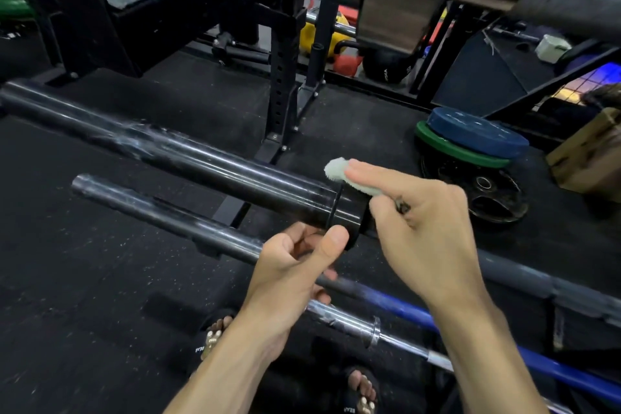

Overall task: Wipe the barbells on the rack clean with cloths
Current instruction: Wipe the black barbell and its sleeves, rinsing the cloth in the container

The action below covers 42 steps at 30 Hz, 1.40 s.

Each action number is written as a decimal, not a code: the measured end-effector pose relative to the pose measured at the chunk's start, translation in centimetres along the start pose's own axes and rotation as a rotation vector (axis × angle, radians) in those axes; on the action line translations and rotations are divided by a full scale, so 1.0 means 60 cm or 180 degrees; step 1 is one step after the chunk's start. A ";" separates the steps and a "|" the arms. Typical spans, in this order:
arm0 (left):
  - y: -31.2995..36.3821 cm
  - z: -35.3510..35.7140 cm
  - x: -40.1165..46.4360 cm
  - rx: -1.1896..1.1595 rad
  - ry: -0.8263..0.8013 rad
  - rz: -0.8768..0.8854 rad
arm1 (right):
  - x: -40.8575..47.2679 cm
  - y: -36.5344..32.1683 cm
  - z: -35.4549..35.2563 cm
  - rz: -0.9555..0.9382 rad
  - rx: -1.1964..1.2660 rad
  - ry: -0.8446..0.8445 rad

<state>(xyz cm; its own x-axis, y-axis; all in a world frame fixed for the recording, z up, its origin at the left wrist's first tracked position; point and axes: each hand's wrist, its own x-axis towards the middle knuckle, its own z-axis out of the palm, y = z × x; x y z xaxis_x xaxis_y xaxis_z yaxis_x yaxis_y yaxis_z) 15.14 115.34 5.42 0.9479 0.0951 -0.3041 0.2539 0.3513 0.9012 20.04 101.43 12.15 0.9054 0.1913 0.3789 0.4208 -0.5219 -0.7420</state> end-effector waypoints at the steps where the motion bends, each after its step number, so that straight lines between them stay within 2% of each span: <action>1: -0.001 -0.002 0.002 0.0023 -0.0048 0.0000 | -0.009 -0.002 -0.002 -0.0073 0.0135 0.0006; 5: -0.001 -0.010 0.003 -0.0039 -0.0365 0.0055 | -0.048 -0.008 -0.001 -0.0528 0.0362 -0.0155; 7: 0.000 -0.012 0.003 -0.0015 -0.0345 0.0054 | -0.036 -0.002 -0.004 -0.0257 0.0204 -0.0028; 11: 0.000 -0.020 0.005 0.0217 -0.0341 0.0051 | 0.000 0.008 -0.025 0.0329 -0.0111 0.0628; 15: -0.002 -0.026 0.001 0.0235 -0.0508 0.0009 | -0.003 -0.010 -0.047 0.0321 -0.0161 0.1057; 19: -0.004 -0.003 -0.005 -0.0065 -0.0241 -0.0138 | -0.028 -0.027 -0.025 -0.0109 0.0181 0.0507; 21: -0.007 0.009 -0.002 -0.0193 -0.0152 -0.0182 | -0.035 -0.027 -0.014 -0.0356 0.0004 0.0245; 28: -0.007 0.007 0.004 -0.0274 -0.0025 -0.0084 | 0.017 -0.009 -0.014 0.0344 -0.0610 -0.0243; 32: -0.011 0.000 0.008 -0.0365 -0.0008 -0.0010 | -0.004 -0.051 -0.031 0.0190 -0.0364 -0.0296; 34: -0.012 -0.002 0.008 -0.0337 -0.0026 0.0054 | -0.003 -0.048 -0.021 0.0152 -0.0485 -0.0244; 39: -0.012 -0.009 0.003 -0.0204 -0.0203 0.0111 | 0.023 0.002 -0.012 0.0683 -0.0812 -0.0384; 42: -0.011 -0.022 0.003 -0.0309 -0.0412 0.0055 | 0.016 -0.011 -0.032 0.0550 -0.0514 0.0063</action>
<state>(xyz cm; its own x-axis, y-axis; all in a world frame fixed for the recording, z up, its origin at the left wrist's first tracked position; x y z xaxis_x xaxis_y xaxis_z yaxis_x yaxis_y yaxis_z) 14.88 116.36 4.39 0.9704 -0.0168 -0.2408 0.2235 0.4396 0.8699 20.51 100.36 14.05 0.9613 0.0720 0.2659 0.2438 -0.6720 -0.6993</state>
